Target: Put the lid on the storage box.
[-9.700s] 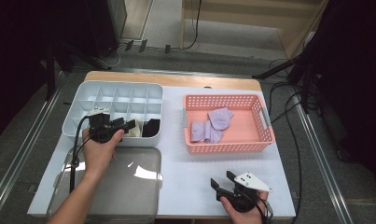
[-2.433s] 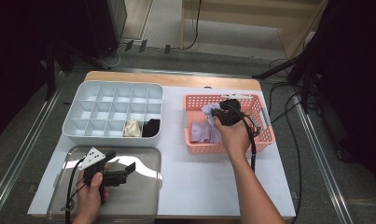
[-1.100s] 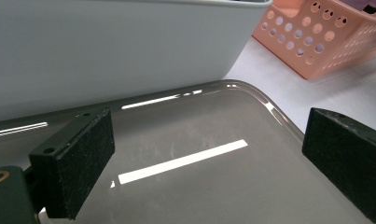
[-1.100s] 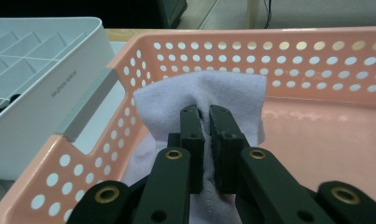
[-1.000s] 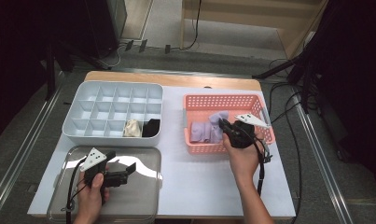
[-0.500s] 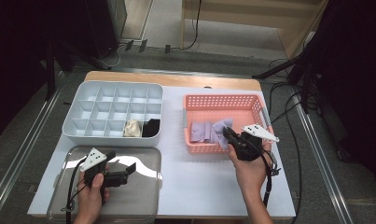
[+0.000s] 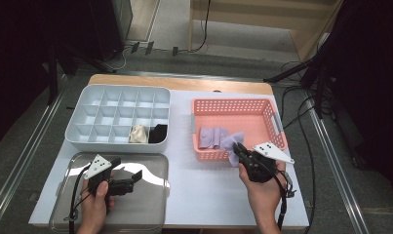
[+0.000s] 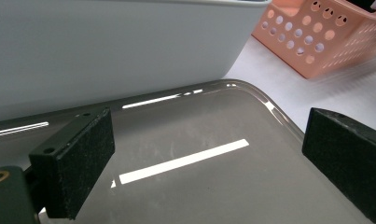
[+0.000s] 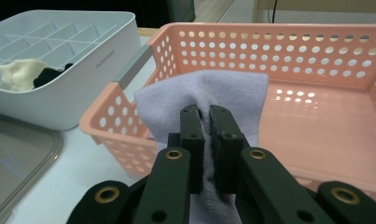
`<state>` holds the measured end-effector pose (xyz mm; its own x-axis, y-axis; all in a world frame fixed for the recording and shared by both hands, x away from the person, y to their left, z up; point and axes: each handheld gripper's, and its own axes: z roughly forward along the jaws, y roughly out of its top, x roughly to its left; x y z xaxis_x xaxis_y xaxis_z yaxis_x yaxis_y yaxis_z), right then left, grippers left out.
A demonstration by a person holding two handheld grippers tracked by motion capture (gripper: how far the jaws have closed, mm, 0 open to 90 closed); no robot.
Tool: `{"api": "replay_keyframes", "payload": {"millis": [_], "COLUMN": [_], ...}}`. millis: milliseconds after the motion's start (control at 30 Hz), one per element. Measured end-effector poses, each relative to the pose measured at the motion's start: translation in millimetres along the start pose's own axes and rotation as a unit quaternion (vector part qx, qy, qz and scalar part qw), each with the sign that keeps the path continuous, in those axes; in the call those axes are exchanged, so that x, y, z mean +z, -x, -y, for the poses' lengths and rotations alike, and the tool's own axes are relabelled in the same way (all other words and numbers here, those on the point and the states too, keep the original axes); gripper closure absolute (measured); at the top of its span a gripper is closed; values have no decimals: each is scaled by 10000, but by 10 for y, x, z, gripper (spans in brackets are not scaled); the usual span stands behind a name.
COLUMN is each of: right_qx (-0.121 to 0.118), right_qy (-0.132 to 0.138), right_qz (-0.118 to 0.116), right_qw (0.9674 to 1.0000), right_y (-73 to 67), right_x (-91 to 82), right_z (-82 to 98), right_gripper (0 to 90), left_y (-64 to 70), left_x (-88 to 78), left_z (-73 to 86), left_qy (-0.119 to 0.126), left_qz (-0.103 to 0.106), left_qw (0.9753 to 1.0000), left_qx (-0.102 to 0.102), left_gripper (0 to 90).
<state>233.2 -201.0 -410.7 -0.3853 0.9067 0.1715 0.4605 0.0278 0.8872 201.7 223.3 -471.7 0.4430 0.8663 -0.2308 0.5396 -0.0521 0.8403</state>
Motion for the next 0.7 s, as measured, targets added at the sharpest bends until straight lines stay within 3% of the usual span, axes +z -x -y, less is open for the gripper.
{"api": "replay_keyframes", "payload": {"millis": [700], "right_qx": [6], "right_qy": [-194], "right_qz": [-231], "right_qw": [9995], "right_y": [-190], "right_x": [-169], "right_z": [393], "right_gripper": [857], "left_y": [4], "left_x": [2], "left_z": [1], "left_qy": [14], "left_qz": [-4], "left_qw": [10000], "left_qx": [4], "left_gripper": [29]}}
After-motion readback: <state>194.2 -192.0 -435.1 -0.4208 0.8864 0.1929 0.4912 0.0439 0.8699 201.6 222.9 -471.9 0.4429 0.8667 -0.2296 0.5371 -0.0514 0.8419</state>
